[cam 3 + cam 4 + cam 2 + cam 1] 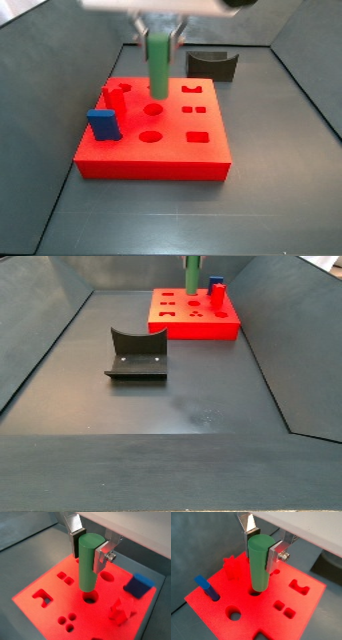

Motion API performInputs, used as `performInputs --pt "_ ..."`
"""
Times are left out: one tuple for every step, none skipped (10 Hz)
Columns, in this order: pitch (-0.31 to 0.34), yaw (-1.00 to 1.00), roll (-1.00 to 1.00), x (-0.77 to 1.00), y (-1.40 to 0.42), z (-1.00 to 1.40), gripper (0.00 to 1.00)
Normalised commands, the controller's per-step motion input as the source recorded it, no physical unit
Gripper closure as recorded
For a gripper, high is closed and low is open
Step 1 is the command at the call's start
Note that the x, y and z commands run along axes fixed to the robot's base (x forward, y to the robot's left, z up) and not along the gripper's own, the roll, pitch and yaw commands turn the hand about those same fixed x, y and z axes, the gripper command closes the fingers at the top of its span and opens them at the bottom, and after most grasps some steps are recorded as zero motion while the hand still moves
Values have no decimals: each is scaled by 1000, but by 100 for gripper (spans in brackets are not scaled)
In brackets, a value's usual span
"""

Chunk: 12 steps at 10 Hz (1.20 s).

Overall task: Pick up the round object. Move up. Place the round object on the fixture. Regrasp the round object. Move to above the board. Insert the round object.
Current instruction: Insert the round object.

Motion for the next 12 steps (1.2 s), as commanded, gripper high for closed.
performInputs --pt "-171 -37 -60 -89 0 -300 100" --pt "-101 -20 -43 0 0 -289 100" --pt "-107 -23 -59 0 0 -254 100" --pt "-99 -14 -10 -49 0 -349 100" --pt "-101 -23 -20 -177 11 -263 100" --pt "-114 -14 -39 -240 26 -103 100" --pt "-94 0 -37 -163 40 -43 100" --pt "-76 0 -49 -54 26 -80 100" --pt "-50 -11 -50 0 20 -197 100" --pt "0 -49 -61 289 40 -326 100" --pt "7 -66 -64 383 83 -403 100" --pt "43 -40 -20 229 146 -434 100"
